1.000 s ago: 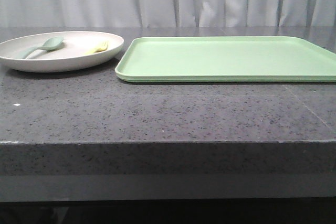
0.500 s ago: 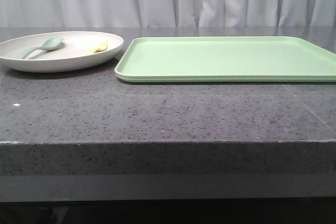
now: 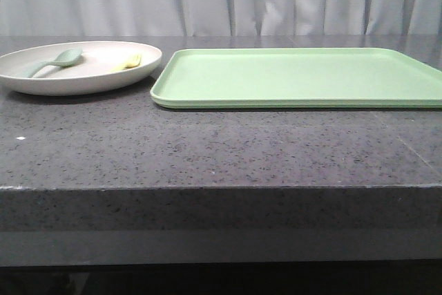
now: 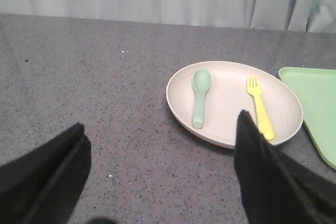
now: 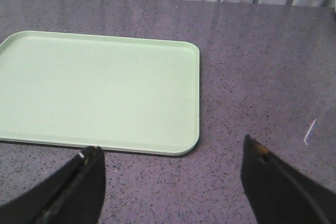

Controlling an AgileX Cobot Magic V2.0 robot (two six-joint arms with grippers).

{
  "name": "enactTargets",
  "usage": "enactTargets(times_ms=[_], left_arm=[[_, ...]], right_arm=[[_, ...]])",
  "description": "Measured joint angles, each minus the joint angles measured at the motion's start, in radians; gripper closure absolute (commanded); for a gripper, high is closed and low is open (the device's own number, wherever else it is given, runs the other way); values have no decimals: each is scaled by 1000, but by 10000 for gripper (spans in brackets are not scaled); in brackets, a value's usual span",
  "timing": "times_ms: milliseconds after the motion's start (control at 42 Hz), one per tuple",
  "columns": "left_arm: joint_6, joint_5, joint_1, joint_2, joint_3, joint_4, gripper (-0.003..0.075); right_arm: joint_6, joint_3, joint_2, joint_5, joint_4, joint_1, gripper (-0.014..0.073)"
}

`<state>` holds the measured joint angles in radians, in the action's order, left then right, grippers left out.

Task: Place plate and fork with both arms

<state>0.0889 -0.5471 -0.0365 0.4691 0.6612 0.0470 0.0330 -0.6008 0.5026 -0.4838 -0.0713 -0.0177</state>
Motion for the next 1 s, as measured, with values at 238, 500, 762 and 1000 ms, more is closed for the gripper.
enactTargets(times_ms=[238,500,762,1000], left_arm=[[0,-127,0,122,87,25,178],[0,-320,0,382,268,71,202],[-89,-372,16,659,420,18,224],[-318,-425,131,892,592,-240,276]], right_arm=[[0,0,0,0,0,0,32],[0,0,0,-2,1,0,32],[0,0,0,-2,1,0,32],[0,0,0,-2,1,0,32]])
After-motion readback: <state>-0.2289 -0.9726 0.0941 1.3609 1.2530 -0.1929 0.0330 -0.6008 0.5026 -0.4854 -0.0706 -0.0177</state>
